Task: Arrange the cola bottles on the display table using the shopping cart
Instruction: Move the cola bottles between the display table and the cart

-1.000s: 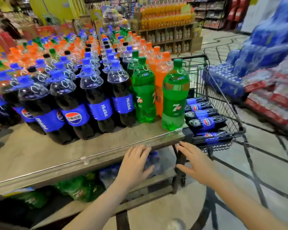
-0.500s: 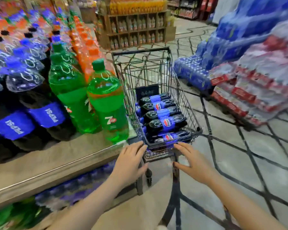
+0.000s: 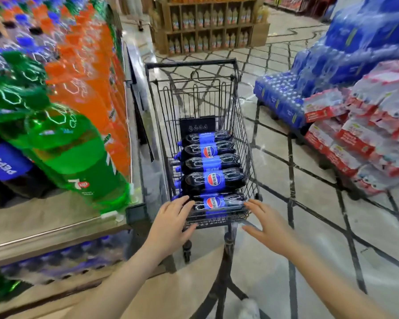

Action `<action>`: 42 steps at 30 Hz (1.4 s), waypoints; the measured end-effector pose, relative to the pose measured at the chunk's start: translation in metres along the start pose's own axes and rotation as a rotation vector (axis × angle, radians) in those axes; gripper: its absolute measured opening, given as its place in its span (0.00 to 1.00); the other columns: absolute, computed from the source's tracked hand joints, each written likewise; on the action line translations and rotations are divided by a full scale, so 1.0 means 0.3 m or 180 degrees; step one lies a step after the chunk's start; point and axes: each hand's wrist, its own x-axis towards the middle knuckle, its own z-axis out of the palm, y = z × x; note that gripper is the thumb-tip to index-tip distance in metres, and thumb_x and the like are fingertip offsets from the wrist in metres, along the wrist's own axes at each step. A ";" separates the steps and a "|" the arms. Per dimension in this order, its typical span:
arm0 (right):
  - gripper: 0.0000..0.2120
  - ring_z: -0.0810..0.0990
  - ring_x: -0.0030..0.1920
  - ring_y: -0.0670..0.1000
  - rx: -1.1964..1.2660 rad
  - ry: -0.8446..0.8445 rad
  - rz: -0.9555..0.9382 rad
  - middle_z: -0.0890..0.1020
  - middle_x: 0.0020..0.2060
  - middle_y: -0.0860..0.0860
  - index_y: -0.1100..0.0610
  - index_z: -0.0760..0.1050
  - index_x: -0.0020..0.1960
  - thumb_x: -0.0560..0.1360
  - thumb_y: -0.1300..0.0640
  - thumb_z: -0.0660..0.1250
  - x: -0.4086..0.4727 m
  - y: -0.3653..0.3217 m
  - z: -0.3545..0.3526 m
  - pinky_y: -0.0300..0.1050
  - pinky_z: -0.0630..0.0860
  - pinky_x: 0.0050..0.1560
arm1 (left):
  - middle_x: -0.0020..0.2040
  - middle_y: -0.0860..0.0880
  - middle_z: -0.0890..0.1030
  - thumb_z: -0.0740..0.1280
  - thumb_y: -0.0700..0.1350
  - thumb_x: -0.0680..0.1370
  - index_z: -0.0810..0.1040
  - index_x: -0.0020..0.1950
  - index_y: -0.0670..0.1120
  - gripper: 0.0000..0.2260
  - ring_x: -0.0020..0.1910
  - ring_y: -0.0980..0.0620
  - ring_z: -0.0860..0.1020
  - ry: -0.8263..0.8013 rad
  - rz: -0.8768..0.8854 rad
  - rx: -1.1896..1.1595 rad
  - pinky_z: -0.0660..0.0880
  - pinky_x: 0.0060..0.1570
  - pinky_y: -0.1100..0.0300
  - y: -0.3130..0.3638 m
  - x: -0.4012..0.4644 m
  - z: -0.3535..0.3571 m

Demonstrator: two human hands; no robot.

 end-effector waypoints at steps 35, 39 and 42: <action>0.44 0.57 0.75 0.56 -0.0509 -0.1539 -0.0071 0.59 0.75 0.56 0.54 0.55 0.77 0.69 0.41 0.71 1.072 0.489 0.306 0.52 0.54 0.75 | 0.77 0.47 0.57 0.76 0.64 0.65 0.49 0.81 0.49 0.55 0.75 0.47 0.61 -0.2745 -0.1730 -0.0693 0.64 0.71 0.54 -0.544 0.643 0.749; 0.47 0.58 0.74 0.58 -0.0893 -0.1821 -0.0185 0.61 0.74 0.55 0.52 0.54 0.77 0.66 0.40 0.72 1.120 0.511 0.372 0.59 0.52 0.73 | 0.71 0.50 0.68 0.77 0.67 0.57 0.52 0.77 0.54 0.56 0.66 0.47 0.72 -0.2945 -0.1945 -0.1072 0.72 0.62 0.52 -0.586 0.663 0.793; 0.50 0.66 0.68 0.61 -0.1136 -0.1867 -0.0346 0.69 0.68 0.56 0.54 0.60 0.75 0.59 0.38 0.74 1.150 0.512 0.397 0.64 0.60 0.68 | 0.67 0.50 0.70 0.76 0.68 0.56 0.52 0.76 0.55 0.56 0.62 0.47 0.75 -0.2983 -0.2017 -0.1130 0.73 0.59 0.53 -0.601 0.660 0.796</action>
